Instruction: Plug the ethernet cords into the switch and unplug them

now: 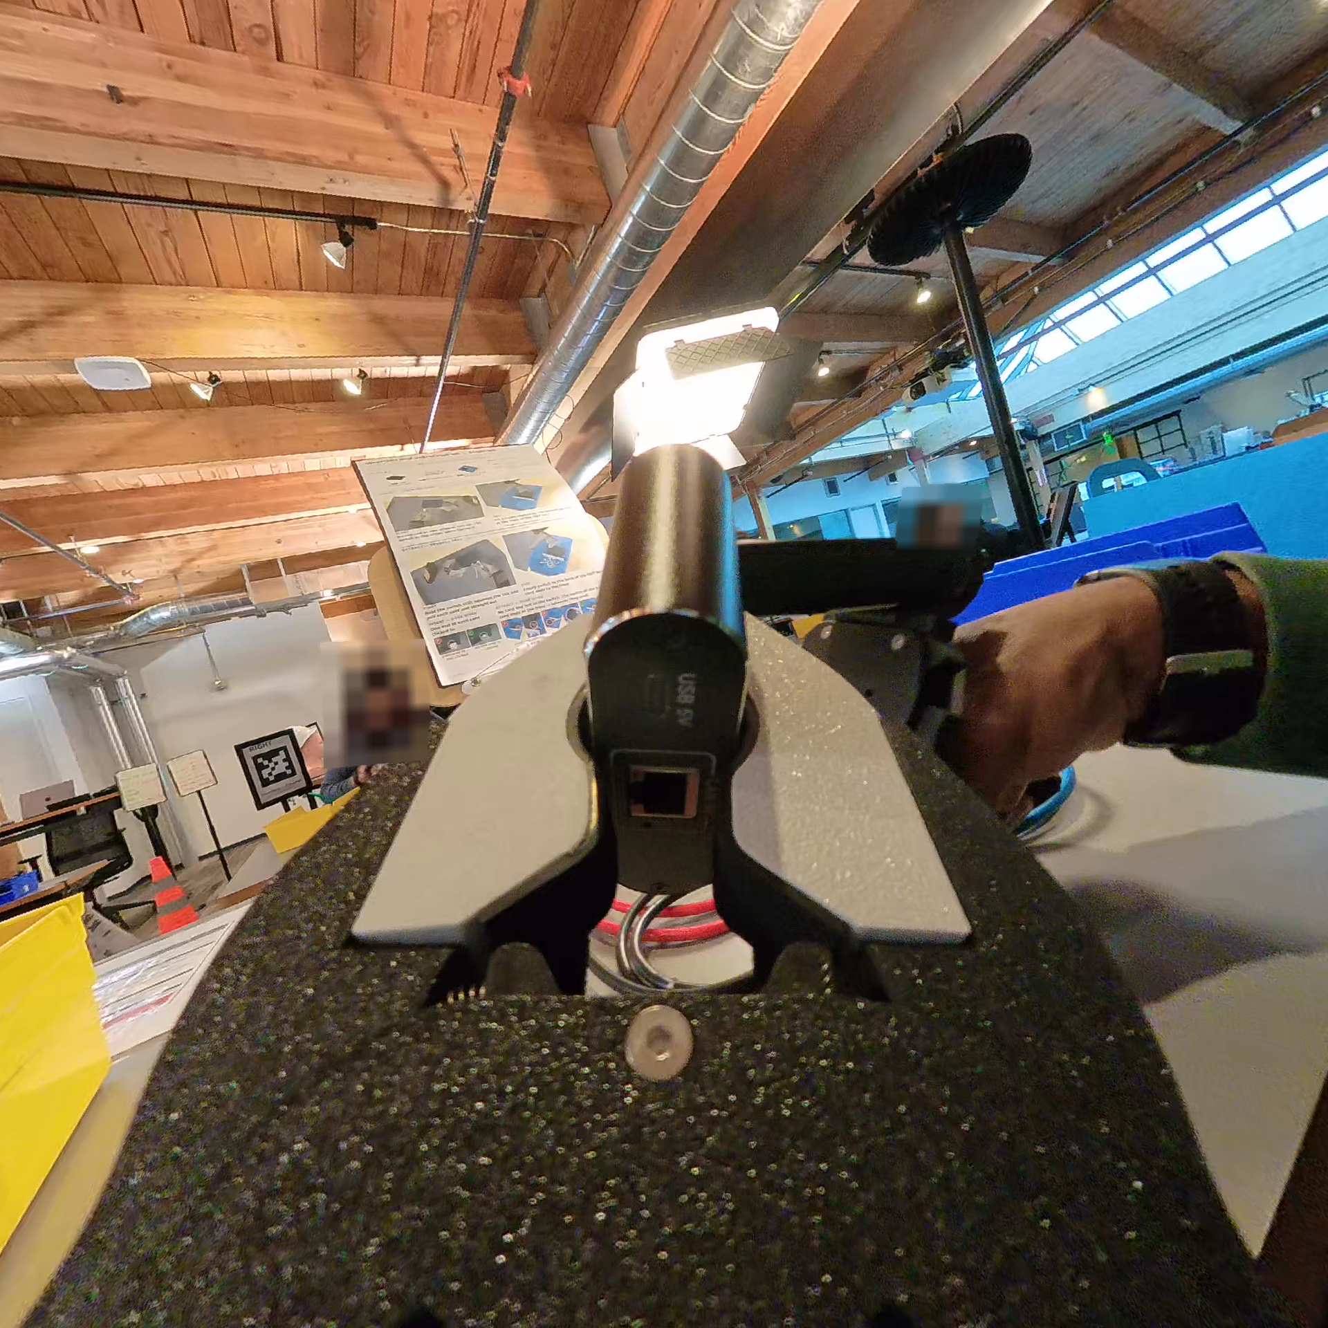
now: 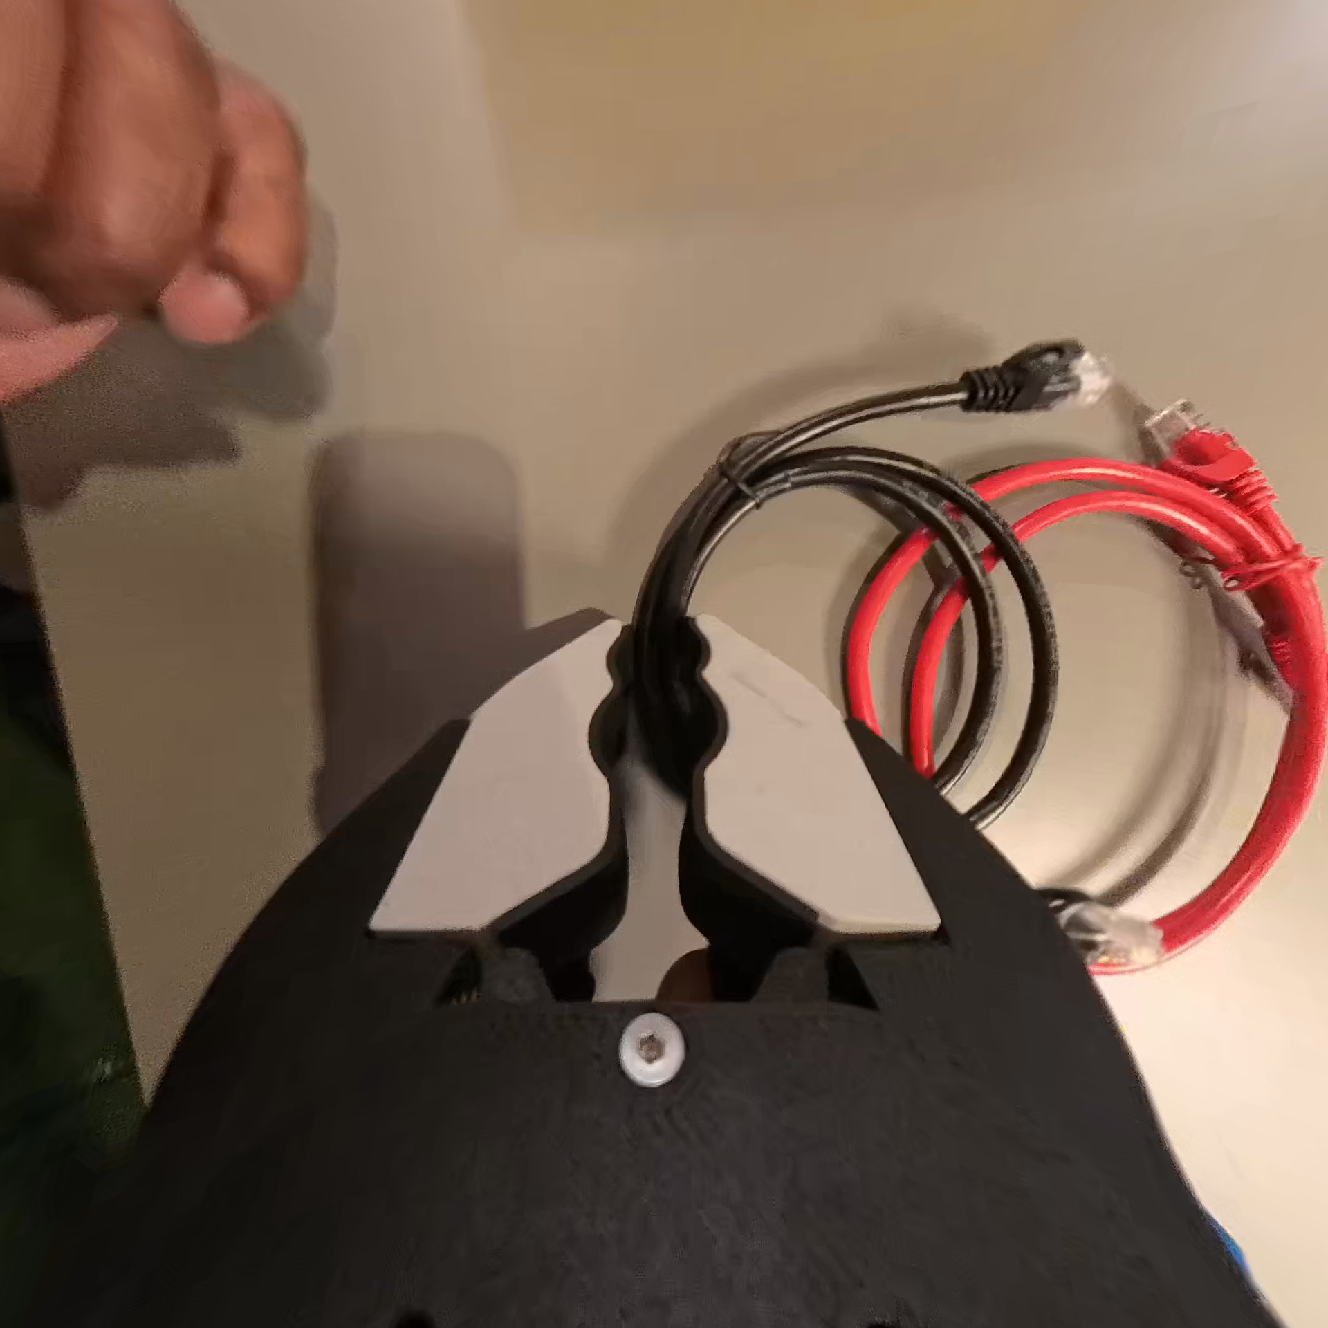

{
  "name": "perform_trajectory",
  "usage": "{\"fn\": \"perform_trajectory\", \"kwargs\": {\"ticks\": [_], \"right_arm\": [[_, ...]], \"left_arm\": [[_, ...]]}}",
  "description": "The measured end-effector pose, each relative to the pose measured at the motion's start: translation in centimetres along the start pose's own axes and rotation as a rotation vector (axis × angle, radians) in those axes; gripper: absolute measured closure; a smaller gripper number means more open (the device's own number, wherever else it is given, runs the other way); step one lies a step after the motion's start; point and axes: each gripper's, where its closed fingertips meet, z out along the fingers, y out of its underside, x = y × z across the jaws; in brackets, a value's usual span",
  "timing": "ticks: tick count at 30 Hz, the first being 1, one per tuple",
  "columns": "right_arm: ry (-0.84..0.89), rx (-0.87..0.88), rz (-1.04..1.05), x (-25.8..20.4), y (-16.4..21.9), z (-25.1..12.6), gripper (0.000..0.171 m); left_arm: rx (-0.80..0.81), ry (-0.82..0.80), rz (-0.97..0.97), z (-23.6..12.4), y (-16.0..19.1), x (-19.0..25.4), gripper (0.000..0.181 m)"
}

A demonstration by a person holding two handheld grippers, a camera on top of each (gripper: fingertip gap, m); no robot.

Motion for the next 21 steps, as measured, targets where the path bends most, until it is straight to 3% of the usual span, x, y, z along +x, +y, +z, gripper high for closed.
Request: {"fn": "perform_trajectory", "kwargs": {"ticks": [6, 11, 13, 16, 21], "right_arm": [[0.004, 0.007, -0.396, 0.7, 6.2, -4.4, 0.160], [0.070, -0.105, -0.427, 4.0, 12.5, -9.5, 0.150], [0.115, -0.052, -0.371, 4.6, 12.2, -11.2, 0.149], [0.080, 0.150, -0.349, 2.3, 8.7, -11.8, 0.149], [0.075, 0.194, -0.433, -0.4, 5.0, -8.3, 0.146]], "left_arm": [[0.002, 0.021, -0.002, 0.1, 0.0, 0.3, 0.151], [-0.020, 0.054, 0.035, 0.4, 0.3, 1.3, 0.152], [-0.038, 0.063, 0.058, 0.6, 0.6, 1.7, 0.150], [-0.064, 0.074, 0.094, 0.9, 1.0, 2.3, 0.152], [-0.072, 0.098, 0.127, 0.9, 1.2, 3.0, 0.152]]}}
